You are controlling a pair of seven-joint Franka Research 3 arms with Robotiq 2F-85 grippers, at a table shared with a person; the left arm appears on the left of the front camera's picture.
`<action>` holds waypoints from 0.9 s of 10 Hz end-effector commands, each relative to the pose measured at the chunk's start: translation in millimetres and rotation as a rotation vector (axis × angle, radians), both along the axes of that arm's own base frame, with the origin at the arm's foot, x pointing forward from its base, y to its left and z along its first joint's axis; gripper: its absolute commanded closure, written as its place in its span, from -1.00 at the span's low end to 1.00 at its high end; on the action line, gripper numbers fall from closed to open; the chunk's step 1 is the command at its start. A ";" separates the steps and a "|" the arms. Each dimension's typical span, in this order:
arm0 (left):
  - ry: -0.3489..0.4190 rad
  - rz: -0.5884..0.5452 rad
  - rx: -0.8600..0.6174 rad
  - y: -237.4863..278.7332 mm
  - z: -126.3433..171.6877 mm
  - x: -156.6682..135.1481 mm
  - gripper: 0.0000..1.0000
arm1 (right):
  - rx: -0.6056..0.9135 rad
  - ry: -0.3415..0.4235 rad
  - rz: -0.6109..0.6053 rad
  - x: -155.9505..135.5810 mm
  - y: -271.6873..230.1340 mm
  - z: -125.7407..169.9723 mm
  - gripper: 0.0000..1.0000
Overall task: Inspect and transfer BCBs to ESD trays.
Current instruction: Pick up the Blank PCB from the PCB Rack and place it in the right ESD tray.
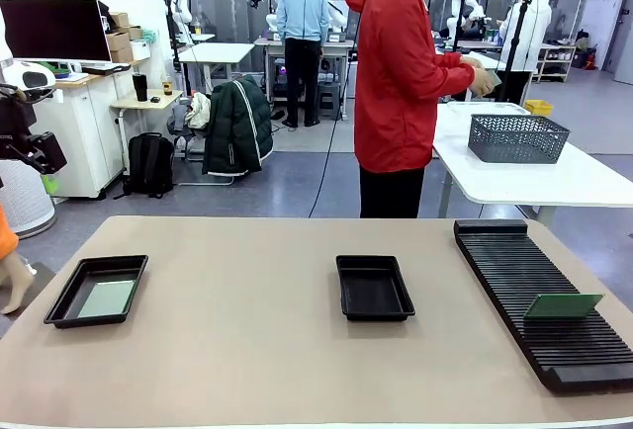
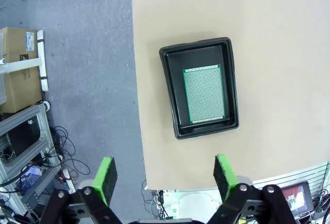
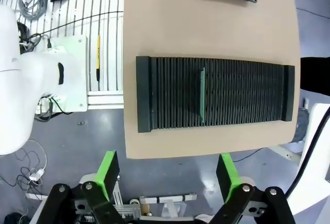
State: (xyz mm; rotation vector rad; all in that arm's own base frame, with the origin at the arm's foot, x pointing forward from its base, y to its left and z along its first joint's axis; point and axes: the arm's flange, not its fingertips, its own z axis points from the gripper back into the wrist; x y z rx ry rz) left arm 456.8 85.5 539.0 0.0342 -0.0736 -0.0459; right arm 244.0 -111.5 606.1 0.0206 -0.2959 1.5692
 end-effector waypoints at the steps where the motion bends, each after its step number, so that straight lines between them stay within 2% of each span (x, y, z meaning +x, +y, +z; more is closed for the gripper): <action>1: 0.000 0.001 0.000 -0.1 0.0 0.1 -1.00 | -0.027 0.004 0.016 1.9 -7.5 -8.8 -1.00; 9: 0.000 0.001 0.000 -0.1 0.0 0.1 -1.00 | -0.004 0.007 -0.001 0.4 -0.9 -3.1 -1.00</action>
